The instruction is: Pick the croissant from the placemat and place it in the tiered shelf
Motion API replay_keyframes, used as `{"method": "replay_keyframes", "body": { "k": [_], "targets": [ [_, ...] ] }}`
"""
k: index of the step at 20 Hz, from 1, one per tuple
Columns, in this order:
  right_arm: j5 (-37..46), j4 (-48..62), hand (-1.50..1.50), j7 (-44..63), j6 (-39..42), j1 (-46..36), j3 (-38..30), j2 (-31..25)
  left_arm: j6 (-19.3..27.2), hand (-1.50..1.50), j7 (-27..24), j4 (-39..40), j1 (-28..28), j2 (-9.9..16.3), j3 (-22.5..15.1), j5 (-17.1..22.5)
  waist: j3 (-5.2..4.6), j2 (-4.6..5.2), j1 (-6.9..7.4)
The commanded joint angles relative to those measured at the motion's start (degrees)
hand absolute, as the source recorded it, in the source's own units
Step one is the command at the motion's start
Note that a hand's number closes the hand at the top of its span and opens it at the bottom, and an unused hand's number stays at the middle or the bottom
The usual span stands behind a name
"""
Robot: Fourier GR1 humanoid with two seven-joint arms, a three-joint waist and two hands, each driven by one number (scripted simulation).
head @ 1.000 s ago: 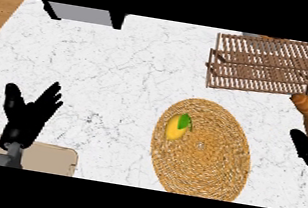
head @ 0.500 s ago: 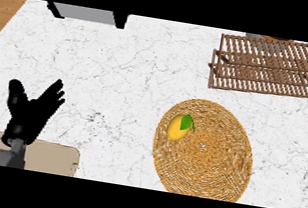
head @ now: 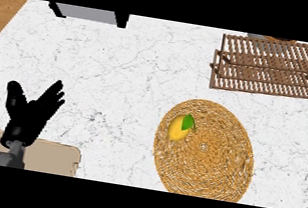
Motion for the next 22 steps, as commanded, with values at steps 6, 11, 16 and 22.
{"method": "replay_keyframes", "body": {
  "k": [6, 11, 16, 22],
  "targets": [
    [8.23, 18.11, 1.50, -15.71, -4.49, -4.25, 5.96, 0.01, -0.92, 0.00, -0.03, 1.25, -1.82, -0.49, 0.90, -0.69, 0.01, 0.13, 0.12],
    [12.93, 28.91, 1.50, -23.68, -11.28, -5.30, 6.53, 0.61, -1.55, 0.00, 0.05, 0.29, -0.20, 0.40, 1.30, -1.27, 0.04, 0.25, 0.63],
    [16.00, 38.33, 1.50, -26.50, -15.27, -11.65, 7.16, 1.92, -1.48, 0.00, 0.54, 0.00, -0.72, -0.84, 1.16, -1.52, 0.03, 0.29, 0.85],
    [16.08, 42.15, 1.50, -32.63, -17.98, -11.54, 5.93, 2.41, -2.38, 0.00, 3.09, -0.66, -2.00, 0.20, 3.29, -0.25, 0.04, 0.13, 0.22]
  ]
}}
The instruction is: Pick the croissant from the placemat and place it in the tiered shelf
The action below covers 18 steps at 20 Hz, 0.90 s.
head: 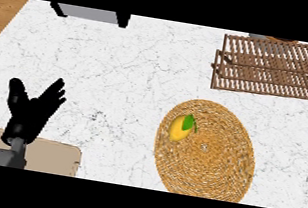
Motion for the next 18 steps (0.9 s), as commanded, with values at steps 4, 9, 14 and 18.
{"method": "replay_keyframes", "body": {
  "k": [4, 9, 14, 18],
  "targets": [
    [1.38, 10.11, 1.50, -9.33, -2.43, -2.77, -1.11, -0.88, 0.71, 0.00, 0.78, 0.91, -2.29, -1.06, 0.14, -1.08, 0.02, 0.16, 0.06],
    [2.39, 11.86, 1.50, -8.85, 0.16, -4.75, -0.68, -2.54, -0.40, 0.00, -0.16, 3.86, -3.99, -0.35, 1.97, -0.72, -0.01, 0.07, -0.39],
    [-1.25, 14.64, 1.50, -3.92, -5.12, -6.74, -6.10, -0.04, 0.62, 0.00, 1.34, -2.27, 0.46, -1.91, -0.43, -1.48, 0.06, 0.06, 0.48],
    [-5.19, 14.58, -1.50, -2.32, -4.80, -6.27, -10.02, -0.87, -0.47, 0.00, -0.18, -1.80, 1.34, -0.88, 0.28, -1.75, 0.03, -0.19, -0.47]
  ]
}}
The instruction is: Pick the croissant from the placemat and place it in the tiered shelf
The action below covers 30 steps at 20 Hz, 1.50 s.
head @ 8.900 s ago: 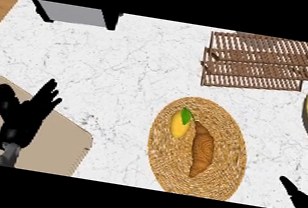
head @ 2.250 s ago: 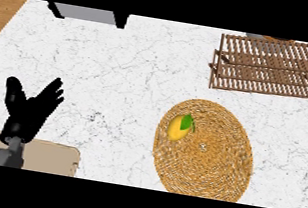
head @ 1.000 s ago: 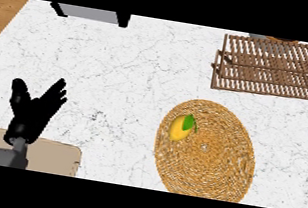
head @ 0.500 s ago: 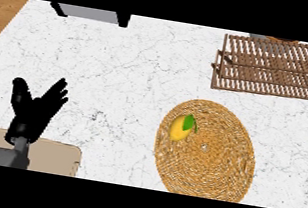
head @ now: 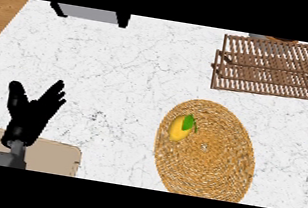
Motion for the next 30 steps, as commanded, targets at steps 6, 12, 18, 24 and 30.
{"method": "replay_keyframes", "body": {
  "k": [6, 12, 18, 24, 30],
  "targets": [
    [-9.89, 2.13, -1.50, 4.56, 1.07, -4.12, -9.63, -0.19, 2.14, 0.00, 0.03, 0.23, -0.46, -1.67, -0.47, -1.82, 0.00, -0.13, -0.57],
    [-15.00, 5.37, -1.50, 4.11, -4.71, -3.62, -16.21, -1.97, -1.47, 0.00, 1.24, 2.38, -2.87, 0.44, 1.44, 0.59, 0.01, 0.39, 0.03],
    [-13.50, 5.90, -1.50, 2.98, -10.04, -0.52, -16.78, -9.07, 0.16, 0.00, 1.77, 1.95, -3.54, -1.58, 0.23, -0.51, 0.05, 0.56, 0.00],
    [-17.21, 7.93, -1.50, 6.62, -11.77, 0.01, -21.95, -17.15, -1.07, 0.00, 1.68, -2.22, -0.16, -0.04, 0.80, 0.01, 0.11, 0.29, 0.43],
    [-20.37, 12.20, -1.50, 6.05, -1.36, 3.42, -25.39, -26.50, -0.05, 0.00, 3.00, -1.51, -2.49, -0.86, 0.32, -0.73, 0.25, 0.82, 0.97]
  ]
}}
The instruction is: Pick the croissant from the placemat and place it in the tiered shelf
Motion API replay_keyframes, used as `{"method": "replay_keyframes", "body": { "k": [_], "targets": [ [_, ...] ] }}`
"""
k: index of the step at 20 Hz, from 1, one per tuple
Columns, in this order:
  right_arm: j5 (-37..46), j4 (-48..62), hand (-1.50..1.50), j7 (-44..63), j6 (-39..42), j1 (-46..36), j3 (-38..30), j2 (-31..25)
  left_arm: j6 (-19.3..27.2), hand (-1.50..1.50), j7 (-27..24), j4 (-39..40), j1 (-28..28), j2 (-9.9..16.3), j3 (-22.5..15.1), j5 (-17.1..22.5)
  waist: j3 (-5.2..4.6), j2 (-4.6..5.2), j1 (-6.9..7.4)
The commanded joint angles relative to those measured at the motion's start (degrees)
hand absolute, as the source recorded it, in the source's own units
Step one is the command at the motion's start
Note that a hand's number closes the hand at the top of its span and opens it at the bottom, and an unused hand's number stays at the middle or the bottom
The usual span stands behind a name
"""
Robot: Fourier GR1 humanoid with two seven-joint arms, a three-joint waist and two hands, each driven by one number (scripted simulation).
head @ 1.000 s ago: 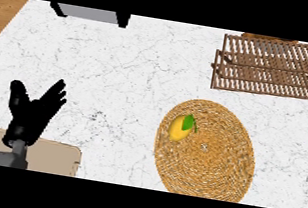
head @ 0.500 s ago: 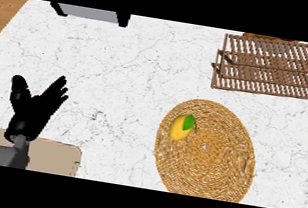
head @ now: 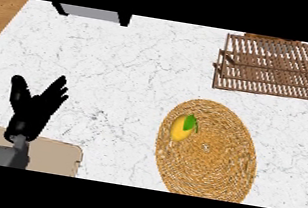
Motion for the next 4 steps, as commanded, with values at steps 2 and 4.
{"method": "replay_keyframes", "body": {
  "k": [2, 4],
  "targets": [
    [-2.56, 2.42, -1.50, -1.36, 6.95, 3.31, -2.49, -5.58, -1.06, 0.00, -0.74, 0.78, 0.28, 0.38, 0.31, 0.10, 0.03, 0.07, 0.20],
    [-3.43, 2.99, -1.50, -3.94, 8.37, 5.53, -3.43, -6.09, -0.57, 0.00, 1.34, -0.94, -0.30, -0.32, -0.01, 0.64, 0.09, 0.11, 0.41]
  ]
}}
